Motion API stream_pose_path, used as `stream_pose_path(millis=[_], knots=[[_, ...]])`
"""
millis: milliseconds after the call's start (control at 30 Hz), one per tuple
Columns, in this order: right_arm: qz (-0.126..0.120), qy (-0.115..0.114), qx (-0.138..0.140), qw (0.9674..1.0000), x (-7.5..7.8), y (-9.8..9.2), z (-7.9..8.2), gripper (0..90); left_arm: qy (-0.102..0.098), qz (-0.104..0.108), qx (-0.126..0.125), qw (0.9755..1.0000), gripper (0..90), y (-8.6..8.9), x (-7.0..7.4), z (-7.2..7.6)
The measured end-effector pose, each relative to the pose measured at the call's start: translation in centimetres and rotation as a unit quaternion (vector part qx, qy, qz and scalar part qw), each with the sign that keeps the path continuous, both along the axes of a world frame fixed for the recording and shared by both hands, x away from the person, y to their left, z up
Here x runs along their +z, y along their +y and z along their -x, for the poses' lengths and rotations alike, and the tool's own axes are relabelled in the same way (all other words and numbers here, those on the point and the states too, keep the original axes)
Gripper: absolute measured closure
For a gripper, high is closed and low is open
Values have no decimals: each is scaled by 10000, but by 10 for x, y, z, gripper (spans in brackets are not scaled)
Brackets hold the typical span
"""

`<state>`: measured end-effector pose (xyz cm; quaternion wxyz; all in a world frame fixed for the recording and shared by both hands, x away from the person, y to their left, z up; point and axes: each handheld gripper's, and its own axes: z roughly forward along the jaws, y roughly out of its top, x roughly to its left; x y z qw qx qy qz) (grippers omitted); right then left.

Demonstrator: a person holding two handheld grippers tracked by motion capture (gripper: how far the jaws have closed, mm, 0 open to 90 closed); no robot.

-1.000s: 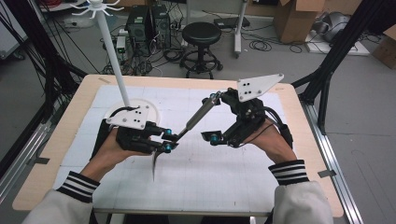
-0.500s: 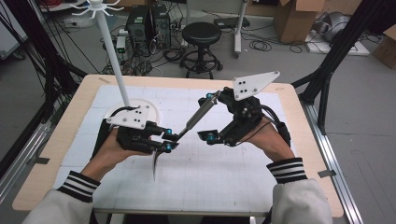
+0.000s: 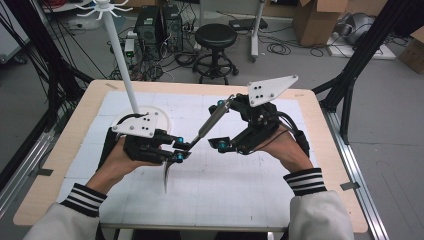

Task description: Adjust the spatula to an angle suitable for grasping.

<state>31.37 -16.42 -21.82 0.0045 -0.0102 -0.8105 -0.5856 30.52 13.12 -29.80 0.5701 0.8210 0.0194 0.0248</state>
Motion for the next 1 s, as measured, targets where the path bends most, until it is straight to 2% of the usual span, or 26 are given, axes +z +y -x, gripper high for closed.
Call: stream_pose_path(millis=[67, 100, 267, 300, 333, 500, 633, 767, 1000], knots=[[-39, -82, 28, 10000, 0, 1, -1, 147, 2, -17, 0, 10000, 746, 0, 0, 0], [-3, -3, 23, 10000, 0, 0, 0, 147, 6, -37, 3, 10000, 746, 0, 0, 0], [-21, 0, -14, 10000, 1, -3, 0, 148, 21, -44, -12, 10000, 746, -1, -1, 0], [-78, -88, 7, 9999, 1, -2, -1, 148, 25, -33, 0, 10000, 746, -1, -1, 0], [-41, 7, -6, 10000, 1, -3, 0, 149, 38, -20, -5, 10000, 746, -1, -1, 0], [-2, -17, -1, 10000, 1, -2, 1, 163, 21, 10, -6, 10000, 746, -3, 0, 0], [-55, -126, 37, 9999, 1, 1, 0, 231, 31, 93, -8, 10000, 746, -4, 1, 0], [-36, -40, 115, 9999, 1, 1, 1, 315, -10, 95, -25, 10000, 746, -4, 3, 0], [-35, -39, 112, 9999, 0, 3, 0, 367, 23, 179, -10, 9998, 746, -5, 3, 0]])
